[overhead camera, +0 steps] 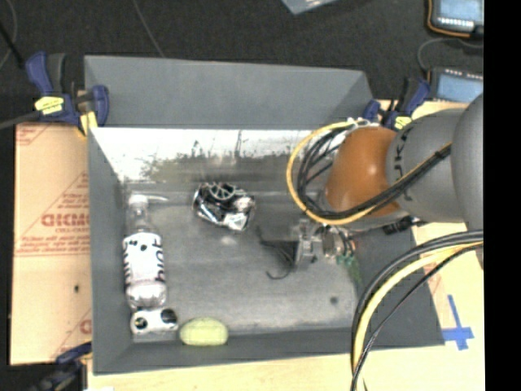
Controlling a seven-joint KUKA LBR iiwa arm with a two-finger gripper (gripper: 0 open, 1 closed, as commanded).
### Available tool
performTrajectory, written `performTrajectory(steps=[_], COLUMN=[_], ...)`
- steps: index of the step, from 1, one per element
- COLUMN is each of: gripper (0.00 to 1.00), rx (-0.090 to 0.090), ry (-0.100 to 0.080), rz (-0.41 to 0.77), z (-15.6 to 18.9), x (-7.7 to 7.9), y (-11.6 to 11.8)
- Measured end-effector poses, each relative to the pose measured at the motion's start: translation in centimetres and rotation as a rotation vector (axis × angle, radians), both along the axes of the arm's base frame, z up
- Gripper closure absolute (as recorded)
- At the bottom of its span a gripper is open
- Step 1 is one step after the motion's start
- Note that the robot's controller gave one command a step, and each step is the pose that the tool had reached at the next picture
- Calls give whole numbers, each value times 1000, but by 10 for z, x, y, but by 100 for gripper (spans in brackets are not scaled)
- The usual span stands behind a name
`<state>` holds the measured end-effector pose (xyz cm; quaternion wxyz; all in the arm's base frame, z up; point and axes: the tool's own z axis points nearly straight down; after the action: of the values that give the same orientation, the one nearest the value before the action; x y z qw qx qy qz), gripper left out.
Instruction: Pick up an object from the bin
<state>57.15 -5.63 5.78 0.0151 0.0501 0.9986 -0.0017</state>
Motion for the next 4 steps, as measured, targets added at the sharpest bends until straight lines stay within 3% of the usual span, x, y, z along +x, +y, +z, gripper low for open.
performTrajectory(steps=[4], gripper=[100], rx=[0], ry=[5], rz=[2], z=[16], x=[-2], y=[0])
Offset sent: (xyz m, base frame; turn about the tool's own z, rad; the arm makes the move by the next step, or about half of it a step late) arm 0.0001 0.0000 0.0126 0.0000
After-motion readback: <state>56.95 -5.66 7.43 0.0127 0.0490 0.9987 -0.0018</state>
